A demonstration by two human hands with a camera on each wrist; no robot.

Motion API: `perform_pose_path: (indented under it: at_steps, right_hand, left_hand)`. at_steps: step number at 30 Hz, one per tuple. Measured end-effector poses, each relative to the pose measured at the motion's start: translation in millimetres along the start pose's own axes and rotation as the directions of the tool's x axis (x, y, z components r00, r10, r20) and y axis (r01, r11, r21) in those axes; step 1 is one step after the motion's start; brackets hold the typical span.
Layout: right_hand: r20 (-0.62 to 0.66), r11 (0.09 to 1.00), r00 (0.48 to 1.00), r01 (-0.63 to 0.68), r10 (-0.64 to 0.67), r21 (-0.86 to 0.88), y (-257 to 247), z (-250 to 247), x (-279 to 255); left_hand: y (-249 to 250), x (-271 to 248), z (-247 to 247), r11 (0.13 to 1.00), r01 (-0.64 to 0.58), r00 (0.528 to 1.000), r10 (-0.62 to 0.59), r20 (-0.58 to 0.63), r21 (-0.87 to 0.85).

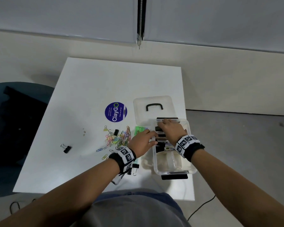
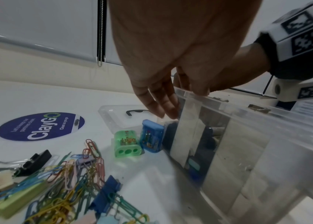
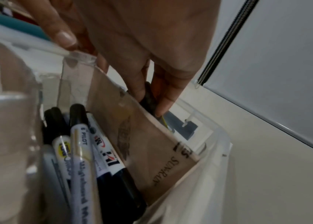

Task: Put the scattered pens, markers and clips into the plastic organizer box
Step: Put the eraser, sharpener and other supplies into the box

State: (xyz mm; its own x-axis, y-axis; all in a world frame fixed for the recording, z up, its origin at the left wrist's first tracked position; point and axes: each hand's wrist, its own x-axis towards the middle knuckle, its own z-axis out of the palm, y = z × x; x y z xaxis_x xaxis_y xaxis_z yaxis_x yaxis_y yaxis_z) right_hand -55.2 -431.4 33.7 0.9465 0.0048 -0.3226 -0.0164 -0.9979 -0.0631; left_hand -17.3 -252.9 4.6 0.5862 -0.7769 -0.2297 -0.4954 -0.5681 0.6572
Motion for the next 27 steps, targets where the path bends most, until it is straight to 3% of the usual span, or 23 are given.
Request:
perform_pose_path:
  at_steps: [6, 9, 11, 21, 24, 26, 27]
  right_hand:
    - [0.046, 0.984, 0.999, -0.012, 0.004, 0.177, 1.5, 16.0, 4.8]
    - [0.048, 0.994, 0.999, 0.006, -0.011, 0.107, -2.5, 17.9, 3.5]
    - [0.114, 0.998, 0.993, -0.015, 0.009, 0.054, -8.9, 18.6, 7.6]
    - [0.378, 0.964, 0.918, -0.201, 0.122, 0.176, -7.3, -6.5, 27.8]
    - [0.137, 0.936, 0.961, -0.267, 0.240, 0.229, -27.7, -25.6, 30.3]
    - [-0.073, 0.898, 0.960, -0.225, 0.271, 0.378, -55.0, -37.3, 29.7]
    - [-0.113, 0.876, 0.958, -0.190, 0.265, 0.444, -71.1, -42.8, 30.2]
  left_hand:
    - [-0.3, -1.5, 3.0, 1.000, 0.019, 0.999, -0.020, -0.026, -0.018]
    - [0.0, -2.3, 3.5, 0.999, 0.020, 1.000, -0.021, -0.022, -0.046]
    - [1.0, -3.3, 2.1, 0.998, 0.019, 1.000, -0.020, -0.014, -0.052]
    - [-3.7, -6.7, -7.2, 0.998, -0.029, 1.000, 0.029, 0.002, -0.056]
    - [-27.0, -20.2, -32.8, 0.995, 0.016, 0.993, -0.028, -0.116, -0.096]
    - [-63.4, -32.4, -52.7, 0.985, 0.152, 0.961, -0.166, -0.220, -0.080]
    - [-89.1, -41.3, -62.3, 0.968, 0.248, 0.932, -0.248, -0.265, -0.035]
